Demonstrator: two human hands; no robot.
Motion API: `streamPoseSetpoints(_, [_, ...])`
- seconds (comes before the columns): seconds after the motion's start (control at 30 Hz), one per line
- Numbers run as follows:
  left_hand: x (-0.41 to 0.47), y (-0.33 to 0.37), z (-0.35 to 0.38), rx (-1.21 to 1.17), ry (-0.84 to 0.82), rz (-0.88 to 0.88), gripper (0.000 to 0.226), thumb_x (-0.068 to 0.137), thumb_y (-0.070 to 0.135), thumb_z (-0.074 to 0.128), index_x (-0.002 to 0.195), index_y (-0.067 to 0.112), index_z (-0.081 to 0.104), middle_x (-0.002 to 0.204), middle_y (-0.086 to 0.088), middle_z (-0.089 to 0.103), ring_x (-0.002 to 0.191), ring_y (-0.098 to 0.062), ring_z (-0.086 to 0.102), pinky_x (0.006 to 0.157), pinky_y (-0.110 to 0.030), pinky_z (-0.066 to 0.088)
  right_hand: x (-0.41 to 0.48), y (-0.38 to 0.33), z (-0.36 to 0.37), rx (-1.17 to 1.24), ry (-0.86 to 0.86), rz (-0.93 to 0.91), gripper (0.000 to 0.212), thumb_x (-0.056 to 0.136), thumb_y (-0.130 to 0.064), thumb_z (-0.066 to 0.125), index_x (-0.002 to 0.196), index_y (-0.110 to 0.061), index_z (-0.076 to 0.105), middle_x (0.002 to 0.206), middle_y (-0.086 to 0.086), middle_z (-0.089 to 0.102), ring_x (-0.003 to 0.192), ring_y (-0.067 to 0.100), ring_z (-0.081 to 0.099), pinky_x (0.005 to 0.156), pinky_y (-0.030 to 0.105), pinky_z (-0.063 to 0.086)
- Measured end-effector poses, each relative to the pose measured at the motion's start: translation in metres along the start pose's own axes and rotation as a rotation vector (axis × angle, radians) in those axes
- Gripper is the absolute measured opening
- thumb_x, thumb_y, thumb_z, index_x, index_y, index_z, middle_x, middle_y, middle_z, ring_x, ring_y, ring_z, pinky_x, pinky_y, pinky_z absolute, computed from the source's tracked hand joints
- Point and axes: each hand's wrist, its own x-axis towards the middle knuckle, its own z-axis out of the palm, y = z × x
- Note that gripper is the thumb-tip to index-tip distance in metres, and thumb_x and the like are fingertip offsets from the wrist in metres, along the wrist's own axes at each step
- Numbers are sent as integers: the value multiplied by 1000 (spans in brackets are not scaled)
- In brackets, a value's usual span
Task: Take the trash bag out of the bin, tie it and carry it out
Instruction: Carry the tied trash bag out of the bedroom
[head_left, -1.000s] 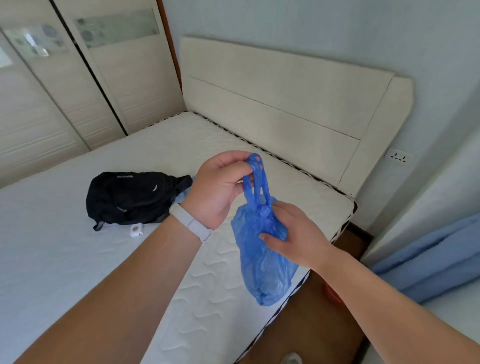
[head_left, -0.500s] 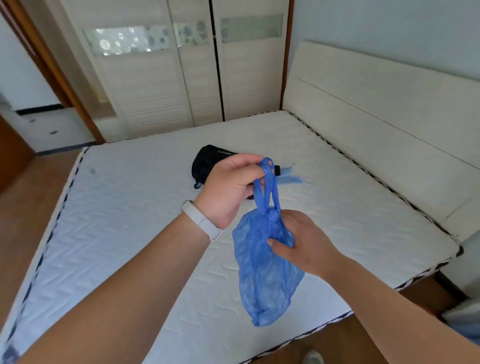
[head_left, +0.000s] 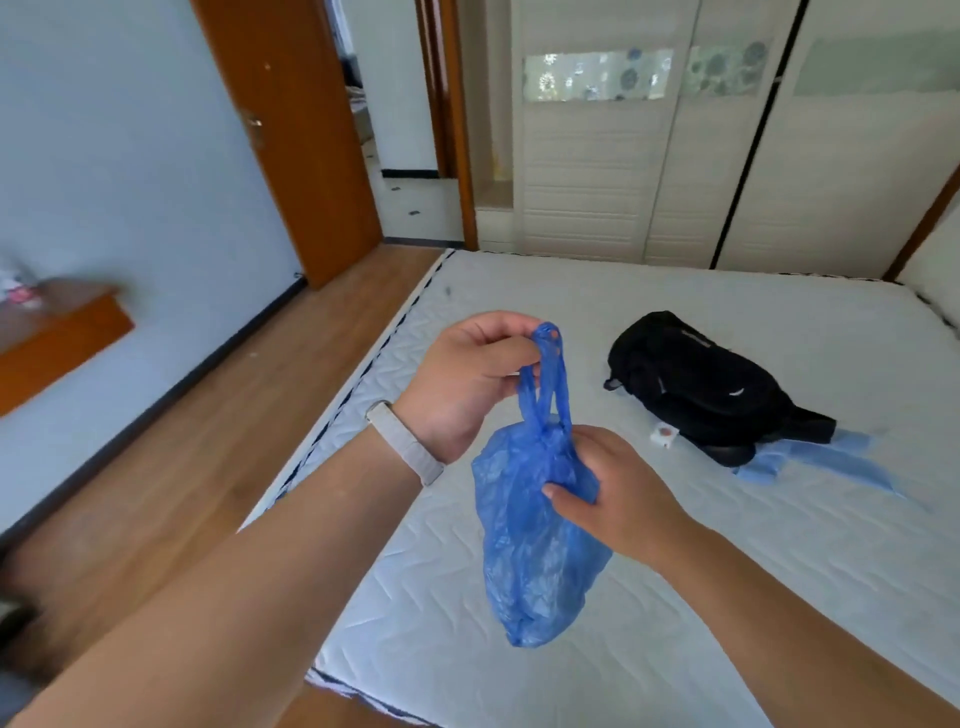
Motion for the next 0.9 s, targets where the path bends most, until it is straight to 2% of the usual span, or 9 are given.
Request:
streamPoseSetpoints(0.17, [-6,7,-32,59,212,7,19,84,-7,51,88,2,67,80,-10,65,70,-18,58,73,-31,52,50,-6,30,102,-112,-151,36,81,-46,62,113,-29,57,112,-15,58,110,5,51,95,24,43])
streamPoseSetpoints(0.37, [-21,17,-59,102,450,43,20,83,-5,54,82,7,70,78,-11,66,68,-19,59,69,-29,53,97,-29,57,206,-225,-359,23,82,-37,65,101,-28,56,97,-18,55,98,5,52,88,21,42])
streamPoseSetpoints(0.5, [-42,24,-75,102,591,52,19,84,-6,54,83,6,69,78,-13,64,67,-20,58,65,-27,53,111,-52,81,249,-292,-466,23,82,-38,65,100,-30,55,97,-20,52,98,3,50,86,17,39])
streamPoseSetpoints(0.6, [-54,29,-88,102,662,75,20,84,-7,53,83,5,69,76,-11,65,66,-18,60,63,-25,53,116,-67,97,266,-341,-504,27,83,-39,65,105,-26,57,104,-17,56,105,5,50,90,16,39])
streamPoseSetpoints(0.83, [-84,30,-120,108,758,100,24,85,-6,53,78,10,70,68,-3,67,60,-14,61,59,-24,51,122,-101,130,283,-430,-560,28,83,-38,65,107,-25,59,107,-22,51,109,1,47,92,12,33])
streamPoseSetpoints(0.9, [-93,29,-134,97,777,105,25,86,-5,52,78,10,70,67,-3,68,60,-13,61,58,-24,51,124,-111,142,281,-448,-575,30,83,-39,65,109,-25,58,108,-21,52,110,3,48,94,14,35])
